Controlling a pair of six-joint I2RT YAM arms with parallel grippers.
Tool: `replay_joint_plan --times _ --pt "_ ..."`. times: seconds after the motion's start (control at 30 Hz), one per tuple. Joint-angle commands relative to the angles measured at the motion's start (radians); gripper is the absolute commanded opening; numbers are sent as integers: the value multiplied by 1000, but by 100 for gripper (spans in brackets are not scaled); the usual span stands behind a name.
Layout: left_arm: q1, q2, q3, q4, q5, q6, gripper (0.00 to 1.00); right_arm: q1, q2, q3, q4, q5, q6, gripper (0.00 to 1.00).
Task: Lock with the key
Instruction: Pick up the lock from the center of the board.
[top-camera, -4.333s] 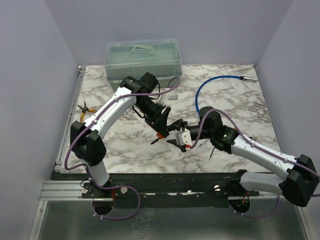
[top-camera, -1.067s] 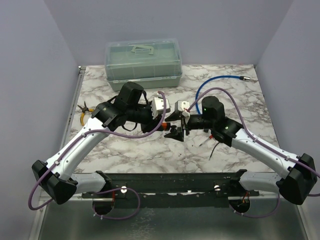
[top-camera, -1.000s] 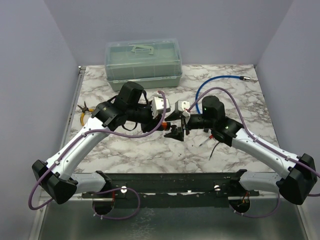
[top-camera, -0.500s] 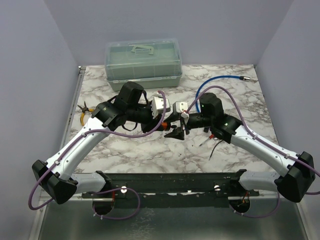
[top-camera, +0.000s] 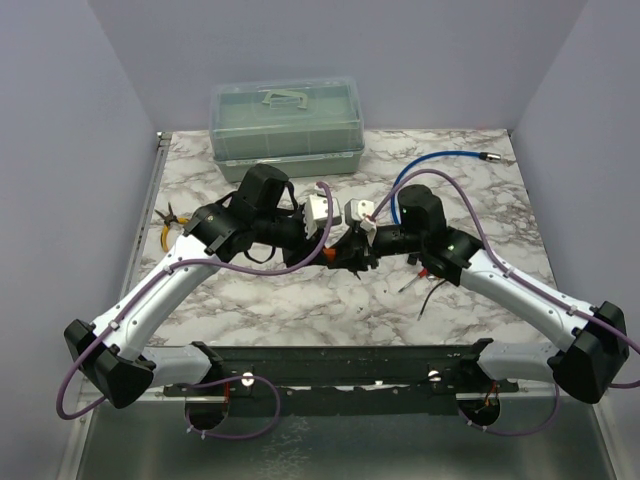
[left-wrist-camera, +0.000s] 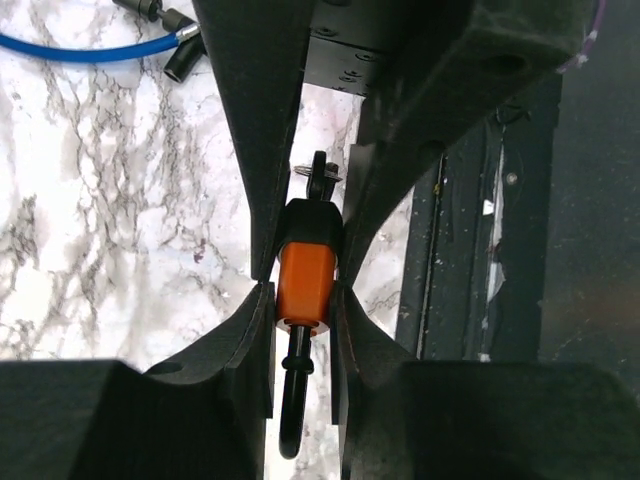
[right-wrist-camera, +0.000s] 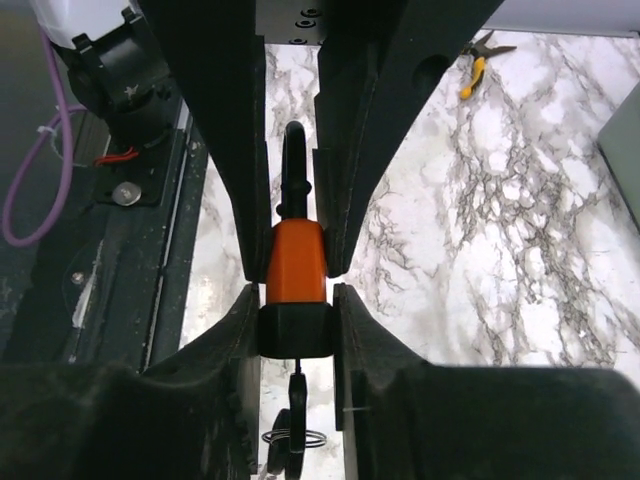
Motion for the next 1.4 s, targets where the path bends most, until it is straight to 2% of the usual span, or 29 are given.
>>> replay_joint_plan --times 0.0,0.1,0.23,0.37,0.47,0.6,0.7,0.8,0.93,1.07,1.2,1.37 --pt "4 -7 59 31 -8 -80 41 5 11 25 -16 33 42 1" --pt "29 2 101 -24 0 -102 70 -15 2 37 -26 26 86 1" --pt "90 24 164 -84 22 -160 84 -50 -29 13 23 27 181 0" --pt "278 76 206 -102 247 -267 99 -155 -36 -14 123 -48 377 0" --pt "376 118 209 -51 359 -366 99 -240 -37 -49 239 -133 525 0" --pt "383 141 183 81 353 -489 99 -303 -51 -93 335 -222 619 0" --pt "383 146 144 163 433 -495 99 -332 -55 -105 357 -299 668 0" --pt "373 173 102 252 505 -579 98 -350 -57 -118 378 -354 710 1" --pt "366 177 11 422 542 -710 91 -381 6 -113 438 -481 819 0" --pt "353 189 -11 456 524 -728 84 -399 142 -44 441 -636 864 1" --pt "348 190 -41 504 475 -769 72 -399 166 -11 442 -626 846 0" --pt "330 159 -109 549 451 -796 64 -400 175 5 444 -612 849 1"
